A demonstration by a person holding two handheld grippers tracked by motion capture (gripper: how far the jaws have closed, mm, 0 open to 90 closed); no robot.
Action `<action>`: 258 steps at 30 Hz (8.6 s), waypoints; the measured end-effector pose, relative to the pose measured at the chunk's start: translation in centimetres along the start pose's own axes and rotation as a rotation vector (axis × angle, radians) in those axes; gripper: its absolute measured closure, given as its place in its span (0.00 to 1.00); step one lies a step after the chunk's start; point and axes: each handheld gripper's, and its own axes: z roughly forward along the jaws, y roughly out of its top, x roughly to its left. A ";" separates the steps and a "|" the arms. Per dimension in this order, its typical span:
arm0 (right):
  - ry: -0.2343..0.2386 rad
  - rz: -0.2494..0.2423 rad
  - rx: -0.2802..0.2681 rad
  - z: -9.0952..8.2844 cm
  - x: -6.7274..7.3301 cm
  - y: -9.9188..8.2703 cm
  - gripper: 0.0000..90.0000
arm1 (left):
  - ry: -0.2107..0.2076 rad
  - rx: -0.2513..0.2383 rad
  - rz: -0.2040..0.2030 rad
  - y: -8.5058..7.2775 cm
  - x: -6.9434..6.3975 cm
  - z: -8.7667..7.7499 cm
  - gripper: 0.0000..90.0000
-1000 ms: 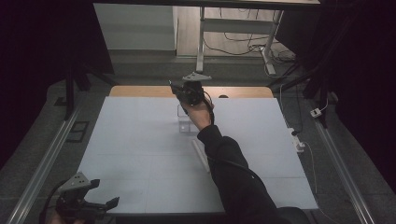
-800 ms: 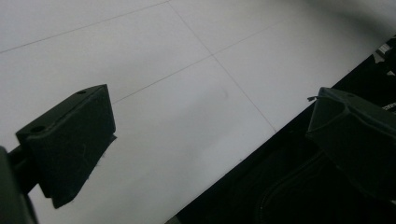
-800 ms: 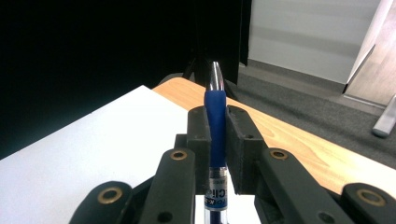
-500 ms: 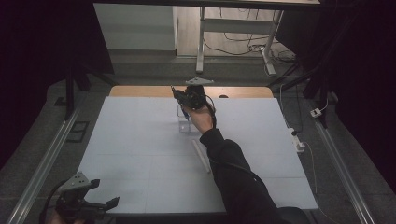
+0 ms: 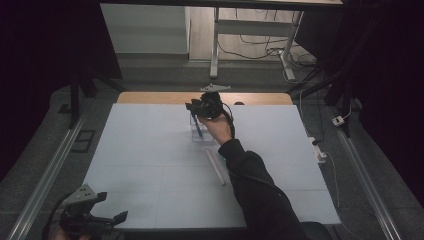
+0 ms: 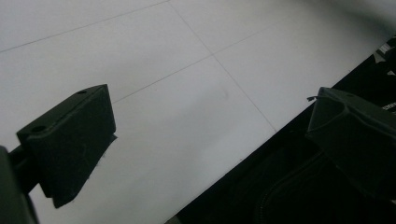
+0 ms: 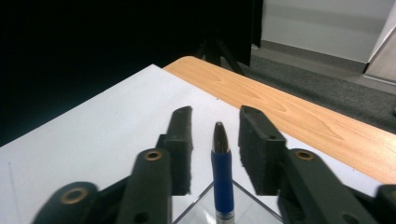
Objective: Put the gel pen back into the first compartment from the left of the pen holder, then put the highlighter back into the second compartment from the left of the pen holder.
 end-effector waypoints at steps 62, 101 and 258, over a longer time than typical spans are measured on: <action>0.092 -0.132 0.237 -9.7 2.8 -4.0 0.02 | 0.004 0.006 -0.007 0.1 0.0 0.1 0.01; 0.138 -0.122 0.390 -13.0 4.7 -9.7 0.01 | 0.008 0.004 0.002 0.1 -0.2 0.1 0.01; -0.039 -0.098 0.602 -14.9 2.5 -14.2 0.77 | 0.008 0.017 -0.005 0.2 -0.1 0.3 0.02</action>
